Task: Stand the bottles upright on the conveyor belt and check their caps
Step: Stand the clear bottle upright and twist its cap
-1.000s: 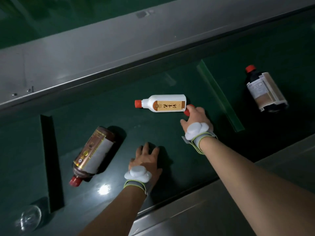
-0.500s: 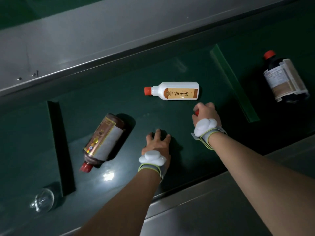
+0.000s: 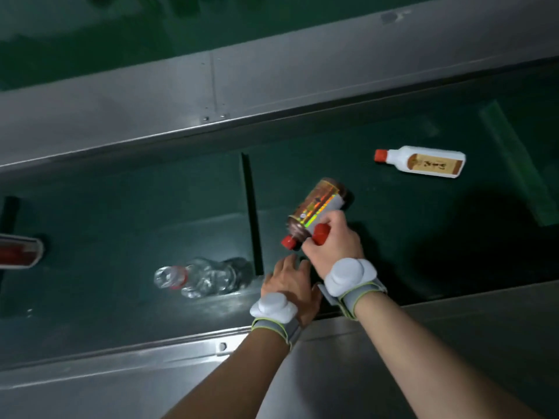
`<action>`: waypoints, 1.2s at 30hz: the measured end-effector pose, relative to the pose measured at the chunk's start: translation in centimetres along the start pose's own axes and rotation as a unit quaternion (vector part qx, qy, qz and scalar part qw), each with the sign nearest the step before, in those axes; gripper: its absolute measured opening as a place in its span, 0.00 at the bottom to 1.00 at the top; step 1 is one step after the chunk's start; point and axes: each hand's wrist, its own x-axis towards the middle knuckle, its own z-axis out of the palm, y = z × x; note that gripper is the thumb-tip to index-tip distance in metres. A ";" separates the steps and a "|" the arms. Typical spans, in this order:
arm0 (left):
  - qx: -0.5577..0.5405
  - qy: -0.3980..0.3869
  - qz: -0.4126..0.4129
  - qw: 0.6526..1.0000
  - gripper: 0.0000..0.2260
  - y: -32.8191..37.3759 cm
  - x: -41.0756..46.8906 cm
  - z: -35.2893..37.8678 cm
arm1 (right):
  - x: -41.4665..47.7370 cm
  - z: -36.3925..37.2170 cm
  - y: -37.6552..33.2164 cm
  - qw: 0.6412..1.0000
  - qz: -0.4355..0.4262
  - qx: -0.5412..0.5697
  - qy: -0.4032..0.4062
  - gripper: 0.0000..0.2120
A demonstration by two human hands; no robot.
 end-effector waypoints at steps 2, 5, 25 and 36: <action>-0.028 0.001 -0.019 0.999 0.26 -2.4 -2.0 -1.8 | -2.6 2.6 -3.3 0.999 -0.031 0.001 -0.010 0.19; -0.067 -0.001 -0.066 0.996 0.21 -5.1 -4.7 -3.7 | -5.1 5.4 -7.0 0.998 -0.062 -0.009 -0.026 0.18; -0.154 0.084 -0.130 0.976 0.27 -17.4 -7.7 -7.3 | -12.7 9.3 -14.4 0.982 -0.165 -0.093 -0.025 0.17; -0.158 0.092 -0.010 0.983 0.15 -18.9 -6.6 -7.1 | -11.5 9.8 -15.4 0.970 -0.164 -0.163 -0.068 0.14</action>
